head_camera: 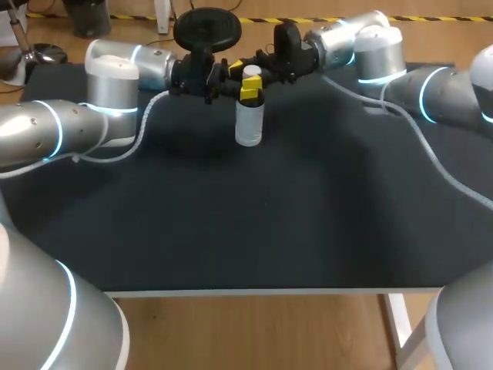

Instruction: Unscrew the bottle cap

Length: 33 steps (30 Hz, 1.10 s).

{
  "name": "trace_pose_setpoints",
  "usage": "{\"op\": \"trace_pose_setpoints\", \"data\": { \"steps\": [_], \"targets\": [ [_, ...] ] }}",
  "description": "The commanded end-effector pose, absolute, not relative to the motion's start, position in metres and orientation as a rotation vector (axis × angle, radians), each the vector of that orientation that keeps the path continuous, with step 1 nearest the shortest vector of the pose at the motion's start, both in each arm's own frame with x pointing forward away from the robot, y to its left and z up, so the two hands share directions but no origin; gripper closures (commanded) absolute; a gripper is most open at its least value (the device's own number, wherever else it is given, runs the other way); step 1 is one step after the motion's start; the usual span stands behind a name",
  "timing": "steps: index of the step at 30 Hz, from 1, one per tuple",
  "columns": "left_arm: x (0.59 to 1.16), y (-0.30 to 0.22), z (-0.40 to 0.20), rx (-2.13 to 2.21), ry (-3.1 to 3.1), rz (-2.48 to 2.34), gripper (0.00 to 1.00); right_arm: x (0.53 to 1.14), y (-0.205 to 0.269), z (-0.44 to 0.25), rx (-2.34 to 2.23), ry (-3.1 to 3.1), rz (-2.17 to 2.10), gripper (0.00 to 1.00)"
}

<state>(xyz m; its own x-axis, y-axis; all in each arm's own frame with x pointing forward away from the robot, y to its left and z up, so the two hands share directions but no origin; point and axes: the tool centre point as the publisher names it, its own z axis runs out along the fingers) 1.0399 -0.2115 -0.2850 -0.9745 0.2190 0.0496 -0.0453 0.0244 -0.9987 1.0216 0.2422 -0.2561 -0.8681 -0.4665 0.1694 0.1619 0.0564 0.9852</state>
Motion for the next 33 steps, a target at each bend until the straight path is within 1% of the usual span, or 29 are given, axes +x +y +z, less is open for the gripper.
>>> {"op": "trace_pose_setpoints", "data": {
  "steps": [1,11,18,24,30,33],
  "targets": [
    [1.043,-0.213,-0.285,-0.187,-2.098,2.06,1.0,1.026,0.237,-0.258,0.465,-1.753,-1.801,0.0],
    [1.043,-0.213,-0.285,-0.187,-2.098,2.06,1.0,1.031,0.226,-0.245,0.347,-1.882,-1.952,0.0],
    [1.043,-0.213,-0.285,-0.187,-2.098,2.06,1.0,1.049,0.219,-0.242,0.072,-2.082,-2.189,0.0],
    [1.043,-0.213,-0.285,-0.187,-2.098,2.06,1.0,1.054,0.217,-0.234,-0.116,-2.127,-2.323,0.0],
    [1.043,-0.213,-0.285,-0.187,-2.098,2.06,1.0,1.052,0.214,-0.222,-0.175,-2.111,-2.397,0.0],
    [1.043,-0.213,-0.285,-0.187,-2.098,2.06,1.0,1.049,0.212,-0.216,-0.242,-2.172,-2.364,0.0]
  ]
}}
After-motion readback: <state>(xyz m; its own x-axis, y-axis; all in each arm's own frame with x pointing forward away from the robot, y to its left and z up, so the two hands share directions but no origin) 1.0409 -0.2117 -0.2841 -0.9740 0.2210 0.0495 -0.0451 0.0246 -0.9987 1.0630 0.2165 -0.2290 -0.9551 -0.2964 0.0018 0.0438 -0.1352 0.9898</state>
